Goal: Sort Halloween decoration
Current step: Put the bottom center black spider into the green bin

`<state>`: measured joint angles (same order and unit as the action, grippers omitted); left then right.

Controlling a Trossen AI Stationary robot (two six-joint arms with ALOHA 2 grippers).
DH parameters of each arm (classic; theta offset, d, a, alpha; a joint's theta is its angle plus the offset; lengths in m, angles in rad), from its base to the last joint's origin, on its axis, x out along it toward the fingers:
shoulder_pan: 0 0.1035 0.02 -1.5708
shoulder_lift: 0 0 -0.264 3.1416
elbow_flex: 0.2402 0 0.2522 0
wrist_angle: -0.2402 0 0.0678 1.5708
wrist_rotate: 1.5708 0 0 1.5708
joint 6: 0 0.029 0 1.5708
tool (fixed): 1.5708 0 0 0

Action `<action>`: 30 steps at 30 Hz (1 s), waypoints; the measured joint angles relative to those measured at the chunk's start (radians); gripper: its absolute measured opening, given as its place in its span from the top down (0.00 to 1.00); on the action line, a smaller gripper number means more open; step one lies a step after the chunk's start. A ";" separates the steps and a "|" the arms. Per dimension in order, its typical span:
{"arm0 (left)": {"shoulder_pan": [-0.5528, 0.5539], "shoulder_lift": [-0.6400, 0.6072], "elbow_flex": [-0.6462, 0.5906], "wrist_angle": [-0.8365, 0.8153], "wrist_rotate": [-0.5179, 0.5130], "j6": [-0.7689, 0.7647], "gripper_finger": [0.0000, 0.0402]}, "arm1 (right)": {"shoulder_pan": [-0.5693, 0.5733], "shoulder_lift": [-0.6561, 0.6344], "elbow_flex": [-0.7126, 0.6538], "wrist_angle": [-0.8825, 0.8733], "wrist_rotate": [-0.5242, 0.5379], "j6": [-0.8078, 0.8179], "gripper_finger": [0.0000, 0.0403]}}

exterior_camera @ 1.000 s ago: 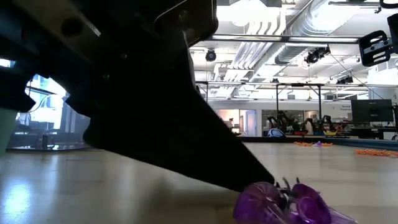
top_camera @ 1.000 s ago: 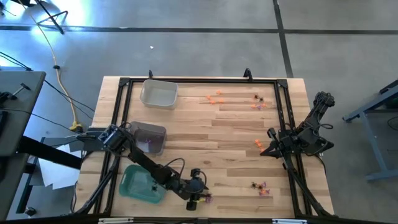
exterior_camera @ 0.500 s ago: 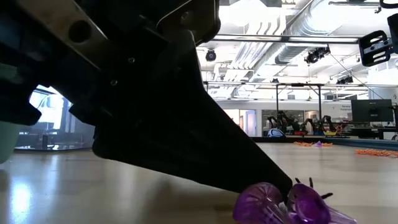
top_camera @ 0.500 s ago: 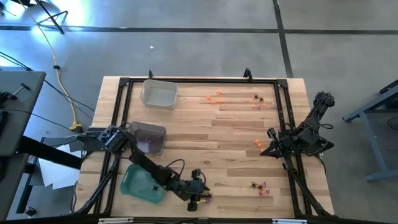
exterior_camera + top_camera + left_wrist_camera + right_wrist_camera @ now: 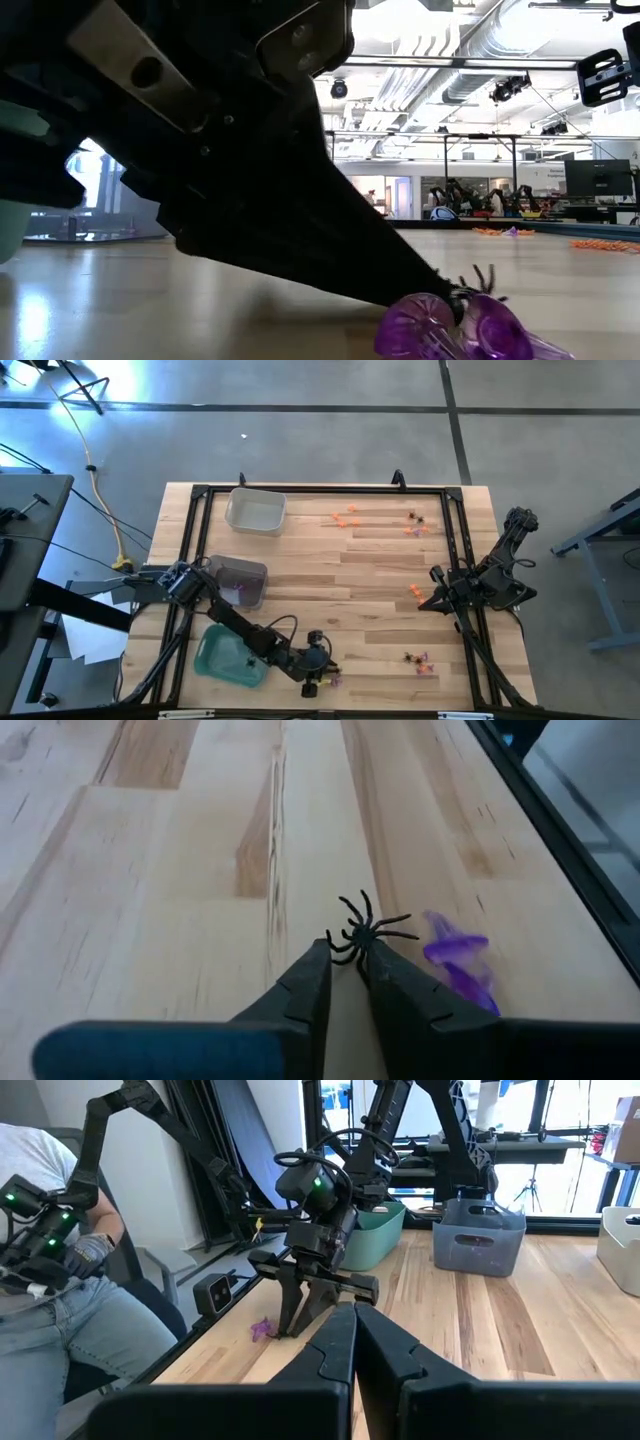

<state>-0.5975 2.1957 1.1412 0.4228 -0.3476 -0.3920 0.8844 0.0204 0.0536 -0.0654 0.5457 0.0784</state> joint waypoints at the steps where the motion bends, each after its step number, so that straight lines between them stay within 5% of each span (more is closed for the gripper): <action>1: -0.002 -0.009 -0.001 -0.011 0.001 0.000 0.87 | 0.000 0.000 0.000 0.000 0.000 0.000 1.00; 9: -0.022 -0.083 -0.003 -0.120 -0.026 0.000 0.99 | 0.000 0.000 0.000 0.000 0.000 0.000 1.00; 18: -0.055 -0.168 -0.003 -0.178 -0.125 0.010 1.00 | 0.000 0.000 0.000 0.000 0.000 0.000 1.00; 30: -0.040 -0.170 -0.002 -0.120 -0.098 0.029 0.86 | 0.000 0.000 0.000 0.000 0.000 0.000 1.00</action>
<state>-0.6375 2.0258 1.1389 0.3033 -0.4455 -0.3634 0.8845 0.0200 0.0539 -0.0654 0.5457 0.0784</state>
